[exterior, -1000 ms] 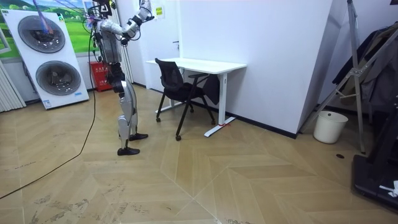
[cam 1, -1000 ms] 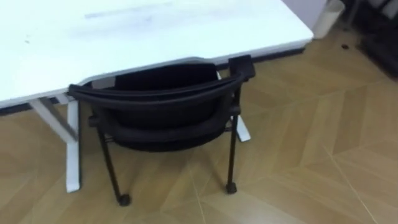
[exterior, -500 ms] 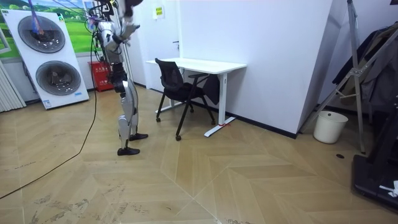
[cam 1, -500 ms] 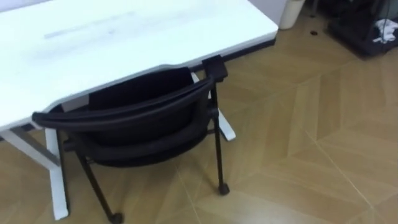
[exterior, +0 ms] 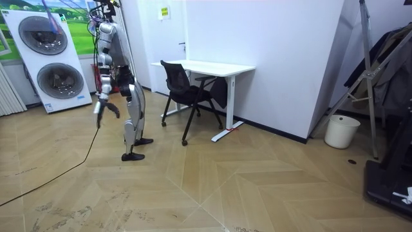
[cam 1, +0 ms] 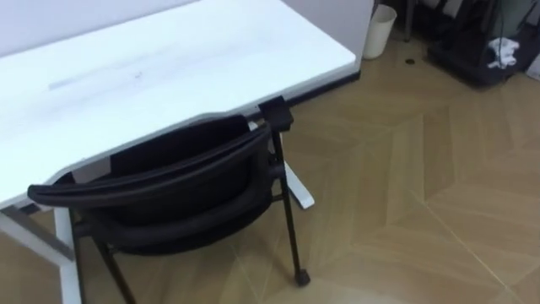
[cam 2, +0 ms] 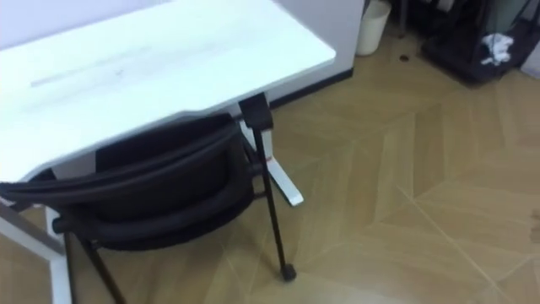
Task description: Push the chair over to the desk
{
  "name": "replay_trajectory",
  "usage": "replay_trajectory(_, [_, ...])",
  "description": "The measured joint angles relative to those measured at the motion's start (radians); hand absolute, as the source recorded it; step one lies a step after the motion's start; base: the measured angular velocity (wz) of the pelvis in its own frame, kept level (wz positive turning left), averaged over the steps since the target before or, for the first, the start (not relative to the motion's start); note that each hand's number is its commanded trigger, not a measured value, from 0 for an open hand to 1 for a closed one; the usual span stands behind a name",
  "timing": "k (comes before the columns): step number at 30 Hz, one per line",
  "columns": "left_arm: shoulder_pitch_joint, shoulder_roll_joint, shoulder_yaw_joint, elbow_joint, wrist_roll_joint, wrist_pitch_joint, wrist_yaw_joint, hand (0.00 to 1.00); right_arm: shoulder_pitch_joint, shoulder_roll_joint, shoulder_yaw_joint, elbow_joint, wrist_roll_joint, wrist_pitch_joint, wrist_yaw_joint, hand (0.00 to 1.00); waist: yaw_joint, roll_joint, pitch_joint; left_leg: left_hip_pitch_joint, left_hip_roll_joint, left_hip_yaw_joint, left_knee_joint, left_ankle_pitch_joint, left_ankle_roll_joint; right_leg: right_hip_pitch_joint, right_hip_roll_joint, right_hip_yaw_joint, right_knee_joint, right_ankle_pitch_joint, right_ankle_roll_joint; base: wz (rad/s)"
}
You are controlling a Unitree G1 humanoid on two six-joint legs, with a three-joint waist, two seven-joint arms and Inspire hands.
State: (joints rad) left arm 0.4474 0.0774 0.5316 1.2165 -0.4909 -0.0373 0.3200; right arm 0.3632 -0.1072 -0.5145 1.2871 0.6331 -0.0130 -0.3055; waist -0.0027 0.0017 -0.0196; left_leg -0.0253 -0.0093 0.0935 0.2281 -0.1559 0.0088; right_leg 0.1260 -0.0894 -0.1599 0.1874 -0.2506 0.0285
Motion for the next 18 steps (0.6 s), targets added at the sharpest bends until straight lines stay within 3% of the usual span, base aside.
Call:
replay_trajectory(2, [-0.053, 0.000, -0.107, 0.019, 0.064, 0.048, -0.051, 0.00, -0.082, -0.003, 0.055, 0.008, -0.098, 0.025, 0.019, 0.00, -0.007, 0.006, 0.0040, 0.000, -0.003, 0.003, 0.010, -0.001, 0.006, 0.002, 0.003, 0.006, 0.000, 0.004, 0.001, -0.03])
replay_trajectory(4, [-0.150, 0.018, -0.240, 0.018, 0.142, 0.083, -0.111, 0.00, -0.191, -0.006, 0.176, 0.003, -0.196, 0.037, 0.063, 0.00, -0.020, 0.007, 0.0092, -0.001, -0.003, 0.001, 0.009, 0.001, 0.006, 0.002, 0.006, 0.003, -0.001, 0.007, 0.002, 0.00])
replay_trajectory(6, [-0.220, 0.033, -0.343, 0.011, 0.182, 0.082, -0.152, 0.00, -0.248, -0.010, 0.267, -0.007, -0.251, 0.034, 0.104, 0.00, -0.022, 0.006, 0.0110, -0.001, -0.003, 0.001, 0.007, 0.003, 0.006, 0.001, 0.006, 0.004, -0.002, 0.008, 0.002, 0.00])
replay_trajectory(9, [-0.298, 0.037, -0.442, -0.051, 0.211, 0.077, -0.210, 0.00, -0.289, -0.020, 0.364, -0.023, -0.299, 0.035, 0.165, 0.00, -0.026, 0.002, 0.0136, -0.002, -0.007, 0.003, 0.001, 0.003, 0.007, 0.000, 0.004, 0.004, -0.011, 0.010, 0.002, 0.00])
replay_trajectory(12, [-0.306, 0.037, -0.479, -0.118, 0.211, 0.074, -0.265, 0.00, -0.288, -0.020, 0.388, -0.043, -0.362, 0.038, 0.218, 0.00, -0.036, -0.010, 0.0187, -0.002, -0.011, 0.015, -0.011, 0.004, 0.009, -0.006, 0.002, 0.009, -0.018, 0.012, 0.002, -0.07])
replay_trajectory(13, [-0.308, 0.036, -0.481, -0.125, 0.209, 0.074, -0.287, 0.00, -0.284, -0.019, 0.399, -0.044, -0.369, 0.038, 0.237, 0.00, -0.042, -0.014, 0.0263, -0.002, -0.012, 0.018, -0.015, 0.003, 0.009, -0.009, 0.001, 0.012, -0.019, 0.012, 0.002, -0.06])
replay_trajectory(18, [-0.315, 0.027, -0.499, -0.105, 0.209, 0.074, -0.336, 0.00, -0.264, 0.001, 0.415, -0.034, -0.359, 0.047, 0.308, 0.00, -0.044, -0.016, 0.0281, -0.014, -0.011, 0.017, -0.017, 0.001, 0.008, -0.024, 0.001, 0.008, -0.016, 0.018, -0.004, -0.01])
